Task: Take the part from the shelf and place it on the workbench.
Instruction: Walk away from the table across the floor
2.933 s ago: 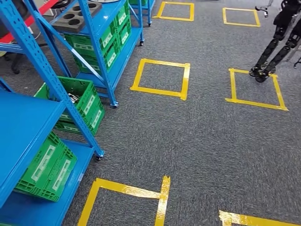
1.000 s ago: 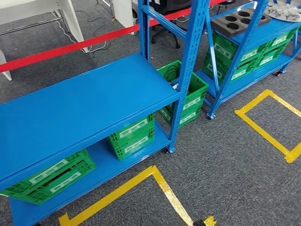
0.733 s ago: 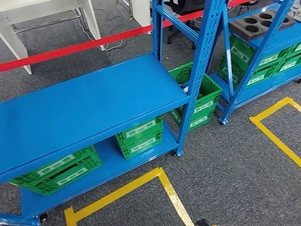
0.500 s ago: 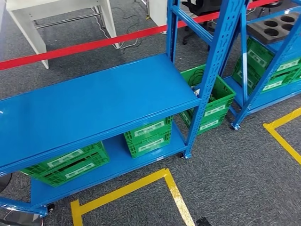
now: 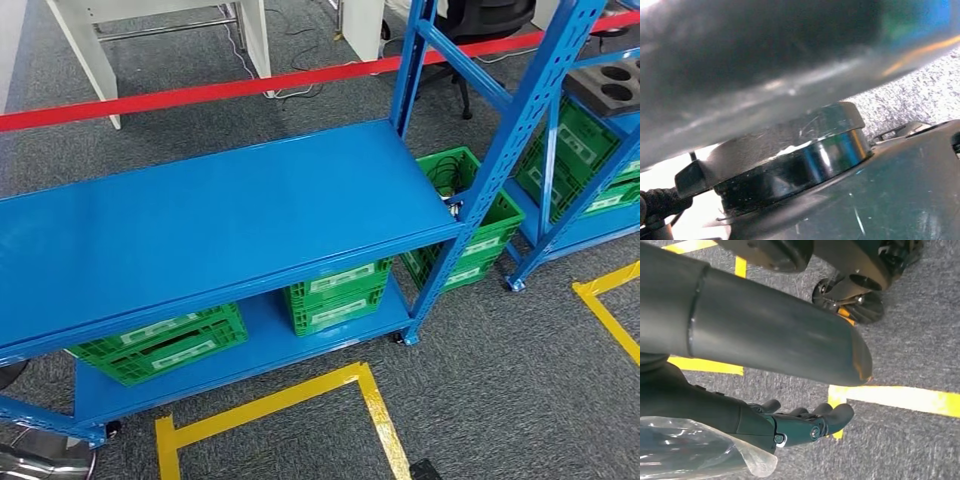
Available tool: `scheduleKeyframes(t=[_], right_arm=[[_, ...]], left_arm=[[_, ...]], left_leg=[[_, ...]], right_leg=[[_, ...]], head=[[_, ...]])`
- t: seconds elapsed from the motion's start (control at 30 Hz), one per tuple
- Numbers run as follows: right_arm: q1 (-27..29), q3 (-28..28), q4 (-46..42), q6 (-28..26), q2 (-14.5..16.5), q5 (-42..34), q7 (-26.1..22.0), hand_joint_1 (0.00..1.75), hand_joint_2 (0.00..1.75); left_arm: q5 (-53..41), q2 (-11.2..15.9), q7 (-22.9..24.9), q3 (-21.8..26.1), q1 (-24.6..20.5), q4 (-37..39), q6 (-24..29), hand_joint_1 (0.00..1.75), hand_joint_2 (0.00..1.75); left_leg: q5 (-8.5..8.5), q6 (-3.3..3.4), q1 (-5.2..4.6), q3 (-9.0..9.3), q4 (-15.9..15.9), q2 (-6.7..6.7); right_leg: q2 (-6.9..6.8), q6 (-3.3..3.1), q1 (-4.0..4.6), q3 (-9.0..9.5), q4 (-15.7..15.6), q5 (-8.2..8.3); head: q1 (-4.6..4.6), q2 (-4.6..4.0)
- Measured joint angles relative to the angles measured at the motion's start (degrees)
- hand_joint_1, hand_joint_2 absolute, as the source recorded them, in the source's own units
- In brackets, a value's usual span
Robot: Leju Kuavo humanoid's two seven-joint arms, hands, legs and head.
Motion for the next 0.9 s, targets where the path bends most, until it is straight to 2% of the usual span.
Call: scheduleKeyframes(t=[0.17,0.9], right_arm=[[0.0,-0.1,0.0,2.2,0.0,-0.4,-0.9,0.0,0.0],[0.1,-0.1,0.0,2.6,0.0,0.4,-1.7,0.0,0.0]], left_arm=[[0.0,0.0,0.0,0.0,0.0,0.0,-0.4,0.0,0.0],[0.2,0.1,-0.1,0.0,0.0,0.0,-1.8,0.0,0.0]], left_leg=[[-0.26,0.41,0.0,0.32,0.0,0.02],[-0.32,0.42,0.07,0.52,0.0,0.03]], right_leg=[[0.02,0.94,-0.05,-0.09,-0.5,-0.07],[0.01,1.19,0.0,0.11,-0.5,-0.2]], head=[[-0.01,0.0],[-0.03,0.0]])
